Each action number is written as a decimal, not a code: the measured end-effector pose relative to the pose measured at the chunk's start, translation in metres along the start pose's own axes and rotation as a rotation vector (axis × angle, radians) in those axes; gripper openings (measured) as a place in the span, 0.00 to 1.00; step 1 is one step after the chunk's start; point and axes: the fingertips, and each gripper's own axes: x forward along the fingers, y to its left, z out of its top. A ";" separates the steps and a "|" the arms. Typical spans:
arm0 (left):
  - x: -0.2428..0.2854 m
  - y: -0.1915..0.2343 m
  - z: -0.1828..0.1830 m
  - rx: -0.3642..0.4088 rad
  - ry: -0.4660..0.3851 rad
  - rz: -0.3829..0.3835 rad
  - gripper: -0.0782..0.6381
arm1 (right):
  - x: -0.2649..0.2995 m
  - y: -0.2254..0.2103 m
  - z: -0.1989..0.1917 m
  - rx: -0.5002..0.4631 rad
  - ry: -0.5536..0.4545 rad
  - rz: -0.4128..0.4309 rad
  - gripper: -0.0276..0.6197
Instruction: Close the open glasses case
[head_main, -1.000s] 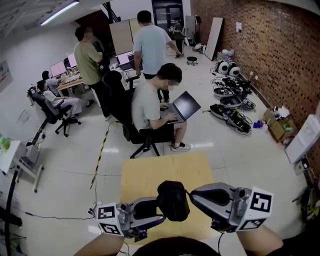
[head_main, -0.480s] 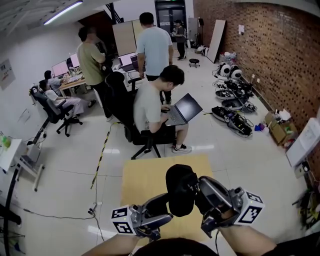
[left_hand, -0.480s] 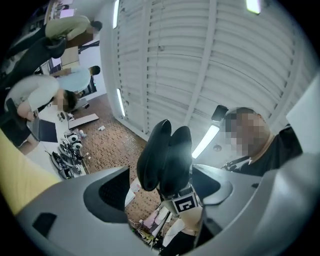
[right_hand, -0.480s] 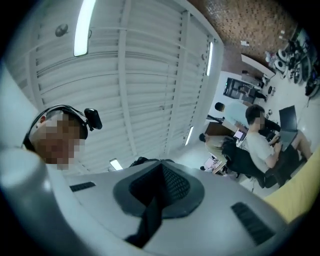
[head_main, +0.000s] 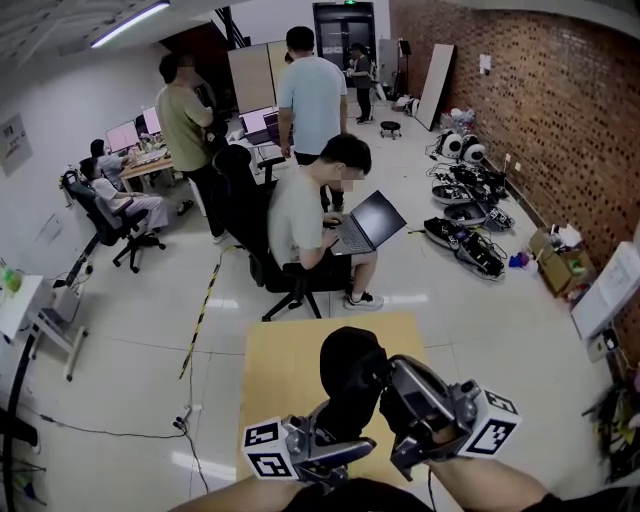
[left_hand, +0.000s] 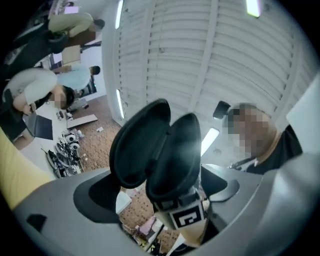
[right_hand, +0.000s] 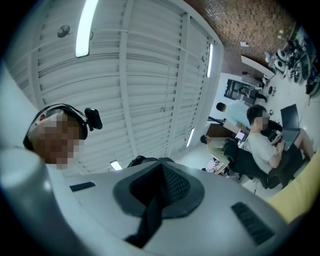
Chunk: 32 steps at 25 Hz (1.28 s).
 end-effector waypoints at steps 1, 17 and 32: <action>-0.004 0.003 0.014 -0.023 -0.053 0.011 0.79 | -0.001 0.001 0.000 -0.013 0.005 -0.002 0.02; -0.057 0.014 0.134 -0.142 -0.508 0.104 0.60 | -0.026 -0.015 -0.051 -0.121 0.247 -0.182 0.02; -0.022 -0.033 0.107 0.003 -0.347 -0.186 0.61 | -0.019 -0.010 -0.132 0.289 0.444 -0.129 0.02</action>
